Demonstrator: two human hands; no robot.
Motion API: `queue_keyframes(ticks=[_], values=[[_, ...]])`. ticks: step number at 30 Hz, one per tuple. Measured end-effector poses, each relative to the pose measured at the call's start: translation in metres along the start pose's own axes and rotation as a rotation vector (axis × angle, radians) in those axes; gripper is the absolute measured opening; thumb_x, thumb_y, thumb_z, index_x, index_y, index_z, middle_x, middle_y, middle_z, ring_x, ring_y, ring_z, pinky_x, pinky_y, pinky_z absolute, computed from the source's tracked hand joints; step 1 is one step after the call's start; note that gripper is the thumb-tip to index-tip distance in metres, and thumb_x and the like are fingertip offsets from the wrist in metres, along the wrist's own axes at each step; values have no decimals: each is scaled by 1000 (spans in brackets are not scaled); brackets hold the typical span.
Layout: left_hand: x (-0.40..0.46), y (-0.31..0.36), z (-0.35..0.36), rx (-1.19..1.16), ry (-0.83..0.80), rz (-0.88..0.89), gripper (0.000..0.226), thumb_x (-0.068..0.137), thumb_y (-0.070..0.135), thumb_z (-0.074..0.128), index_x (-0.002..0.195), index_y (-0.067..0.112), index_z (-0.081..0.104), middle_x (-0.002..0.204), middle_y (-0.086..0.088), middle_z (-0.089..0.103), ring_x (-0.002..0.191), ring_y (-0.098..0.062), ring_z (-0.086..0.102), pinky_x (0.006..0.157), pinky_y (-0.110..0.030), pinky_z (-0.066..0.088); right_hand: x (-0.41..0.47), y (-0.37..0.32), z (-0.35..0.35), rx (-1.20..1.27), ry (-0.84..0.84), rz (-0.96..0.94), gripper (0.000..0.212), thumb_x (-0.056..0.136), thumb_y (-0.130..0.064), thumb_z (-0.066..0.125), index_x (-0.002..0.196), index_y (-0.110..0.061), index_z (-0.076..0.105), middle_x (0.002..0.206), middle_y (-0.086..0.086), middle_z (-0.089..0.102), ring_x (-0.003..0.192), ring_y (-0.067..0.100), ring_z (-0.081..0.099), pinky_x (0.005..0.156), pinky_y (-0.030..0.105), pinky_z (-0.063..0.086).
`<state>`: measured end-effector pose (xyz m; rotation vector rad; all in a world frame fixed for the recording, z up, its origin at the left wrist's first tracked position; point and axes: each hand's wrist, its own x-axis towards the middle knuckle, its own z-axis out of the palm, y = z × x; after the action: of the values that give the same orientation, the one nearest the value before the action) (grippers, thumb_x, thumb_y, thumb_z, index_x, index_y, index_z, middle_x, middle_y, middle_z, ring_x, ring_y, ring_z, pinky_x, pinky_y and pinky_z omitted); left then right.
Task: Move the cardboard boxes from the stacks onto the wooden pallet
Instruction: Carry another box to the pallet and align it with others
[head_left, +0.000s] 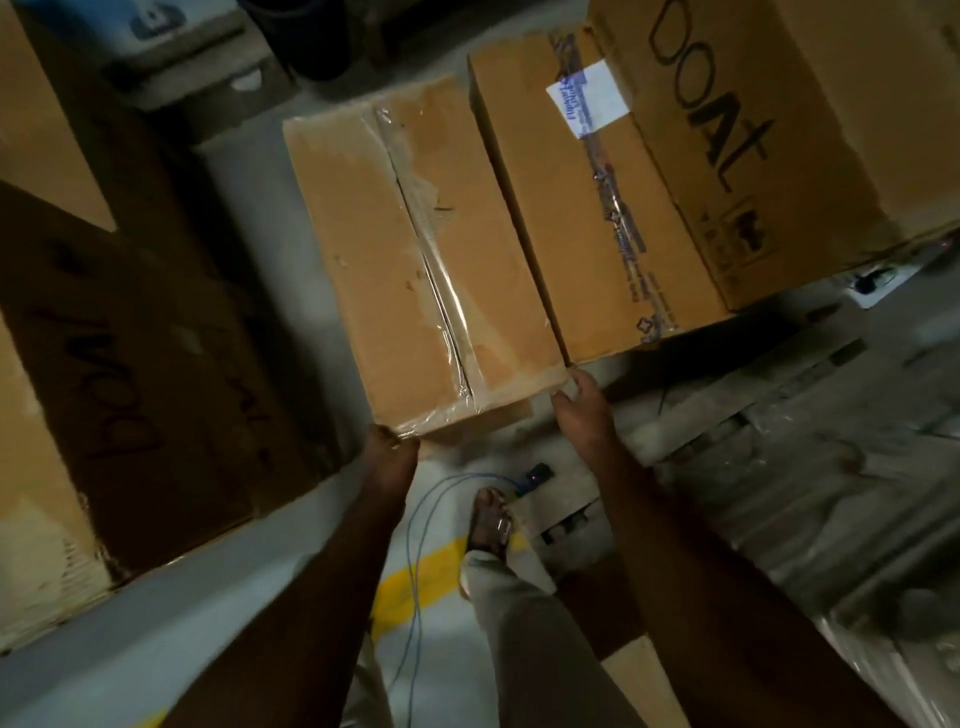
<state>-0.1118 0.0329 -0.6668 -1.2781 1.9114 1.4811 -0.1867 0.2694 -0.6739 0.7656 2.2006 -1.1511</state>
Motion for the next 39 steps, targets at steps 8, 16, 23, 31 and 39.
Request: queue_keyframes(ticks=[8,16,23,31,39], values=[[18,5,1,-216,38,-136,22,94,6,61,114,12,55,114,-12,62,101,-23,55,83,-39,48,18,5,27,25,53,41,75,84,-32,74,148,-12,38,147,14,43,132,33,46,108,44,43],[12,32,-61,-220,67,-181,73,52,55,74,114,24,52,127,-6,52,119,-31,54,102,-51,49,-25,-76,21,-15,112,42,63,83,-54,69,130,-19,45,135,15,40,120,37,43,90,40,45],[-61,112,-98,-651,128,-127,66,89,37,71,139,21,31,126,-6,52,109,-25,62,96,-54,50,-89,-157,4,263,203,-81,55,88,-38,70,129,-13,42,132,17,53,111,34,56,79,33,46],[-112,161,-135,-485,266,-88,68,75,22,74,133,6,42,128,-19,53,109,-40,60,67,-43,56,-155,-223,-18,195,338,-107,55,84,-26,72,127,-5,45,134,20,51,118,44,53,90,50,51],[-150,174,-175,-479,272,-13,74,72,23,70,135,6,35,125,-18,52,105,-39,59,76,-52,59,-210,-246,-31,174,378,-184,54,84,-26,74,126,-5,47,129,19,55,113,40,56,86,46,52]])
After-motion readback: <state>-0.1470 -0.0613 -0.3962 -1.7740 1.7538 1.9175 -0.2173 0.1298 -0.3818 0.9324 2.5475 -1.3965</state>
